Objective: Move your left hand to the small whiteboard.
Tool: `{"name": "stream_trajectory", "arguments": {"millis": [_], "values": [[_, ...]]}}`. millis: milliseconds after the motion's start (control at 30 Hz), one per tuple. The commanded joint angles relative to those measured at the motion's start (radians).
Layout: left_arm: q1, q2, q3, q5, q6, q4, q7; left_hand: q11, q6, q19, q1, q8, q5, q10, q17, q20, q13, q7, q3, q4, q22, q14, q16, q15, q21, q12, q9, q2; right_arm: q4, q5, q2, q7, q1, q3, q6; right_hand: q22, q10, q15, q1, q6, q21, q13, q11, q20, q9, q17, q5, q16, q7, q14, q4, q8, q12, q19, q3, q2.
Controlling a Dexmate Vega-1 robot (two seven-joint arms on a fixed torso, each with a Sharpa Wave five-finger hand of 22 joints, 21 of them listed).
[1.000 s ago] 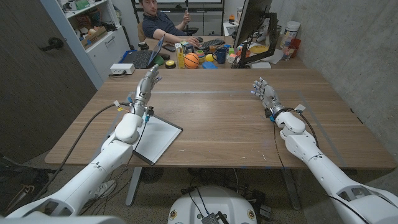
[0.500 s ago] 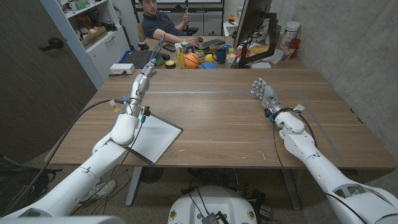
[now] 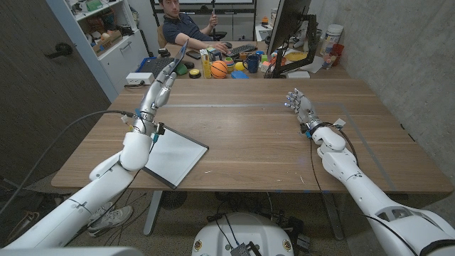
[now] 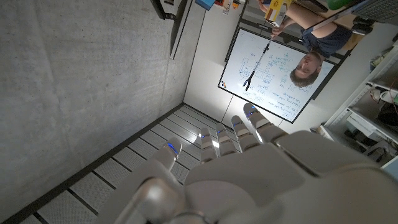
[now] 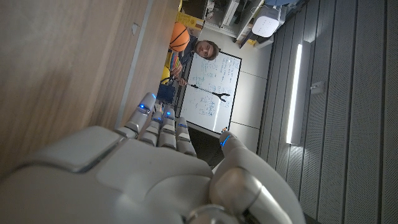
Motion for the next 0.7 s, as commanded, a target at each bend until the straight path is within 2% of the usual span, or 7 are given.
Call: {"name": "stream_trajectory", "arguments": {"millis": [33,167,233,533,600,633,700], "values": [[0.109,0.098,-0.021,0.298,0.337,-0.197,0.077,-0.008,0.000,-0.004,0.015,-0.004,0.011,-0.009,0.001,-0.056,0.002,0.001,0.015,-0.005,0.003,-0.002,-0.004,-0.078,-0.005,0.002,0.003,0.090,0.013,-0.013,0.018,-0.002,0.016,-0.001,-0.007,0.003,0.012,0.002,-0.002,0.005,-0.001,0.002,0.001,0.003,0.004,0.003,0.004,-0.001,0.008,0.008,0.008,0.009,0.004,0.008,-0.003,-0.011],[0.120,0.123,-0.010,0.352,0.430,-0.233,0.054,-0.008,0.005,-0.004,0.021,-0.002,0.012,-0.004,-0.001,-0.060,0.002,0.005,0.021,-0.010,0.003,0.003,-0.004,-0.080,-0.007,0.004,0.004,0.089,0.004,-0.015,0.018,-0.007,0.015,-0.001,-0.017,0.003,0.013,0.002,-0.006,0.007,-0.002,0.002,0.002,0.003,0.005,0.004,0.003,-0.002,0.009,0.010,0.010,0.009,0.004,0.011,-0.007,-0.015],[0.123,0.126,0.000,0.382,0.472,-0.244,0.060,-0.006,0.005,-0.023,0.022,-0.002,0.012,-0.005,-0.001,-0.061,0.002,0.005,0.023,-0.011,0.003,0.003,-0.005,-0.077,-0.017,0.004,0.004,0.085,-0.008,-0.015,0.020,-0.019,0.008,0.002,-0.027,0.003,0.013,0.001,-0.008,0.009,-0.003,0.002,0.001,0.002,0.005,0.004,0.003,-0.001,0.009,0.012,0.011,0.009,0.003,0.013,-0.009,-0.016],[0.130,0.173,0.054,0.531,0.679,-0.310,0.000,-0.014,0.014,-0.023,0.023,0.001,0.013,0.001,-0.001,-0.063,0.001,-0.007,0.025,-0.013,0.003,0.010,-0.004,-0.091,-0.020,0.006,0.004,0.080,-0.043,-0.016,0.017,-0.032,-0.013,0.010,-0.043,0.003,0.021,0.003,-0.018,0.015,-0.005,0.002,0.004,0.003,0.004,0.006,0.001,-0.002,0.012,0.018,0.018,0.010,0.004,0.021,-0.018,-0.024],[0.126,0.187,0.074,0.572,0.715,-0.317,-0.013,-0.020,0.029,-0.016,0.033,0.007,0.016,0.010,-0.003,-0.048,0.001,-0.014,0.036,-0.019,0.003,0.015,-0.005,-0.100,-0.020,0.009,0.005,0.085,-0.049,-0.019,0.016,-0.033,-0.014,0.010,-0.044,0.003,0.022,0.004,-0.020,0.016,-0.006,0.002,0.004,0.004,0.004,0.006,0.001,-0.002,0.012,0.019,0.018,0.010,0.004,0.022,-0.020,-0.025],[0.120,0.195,0.098,0.618,0.759,-0.325,-0.041,-0.029,0.035,-0.013,0.039,0.009,0.018,0.020,-0.003,-0.025,0.001,-0.019,0.043,-0.024,0.004,0.020,-0.005,-0.103,-0.021,0.011,0.005,0.086,-0.054,-0.019,0.015,-0.033,-0.015,0.011,-0.047,0.003,0.022,0.006,-0.020,0.016,-0.006,0.002,0.004,0.004,0.004,0.006,0.001,-0.002,0.012,0.019,0.019,0.010,0.004,0.022,-0.020,-0.025],[0.115,0.201,0.113,0.641,0.782,-0.325,-0.058,-0.045,0.054,0.007,0.047,0.015,0.019,0.043,-0.003,-0.007,0.002,-0.029,0.054,-0.026,0.006,0.036,-0.001,-0.115,-0.015,0.016,0.006,0.087,-0.055,-0.013,0.018,-0.032,-0.016,0.013,-0.050,0.003,0.023,0.005,-0.022,0.016,-0.007,0.002,0.003,0.004,0.004,0.006,0.001,-0.002,0.012,0.019,0.020,0.009,0.004,0.022,-0.022,-0.026]]}}
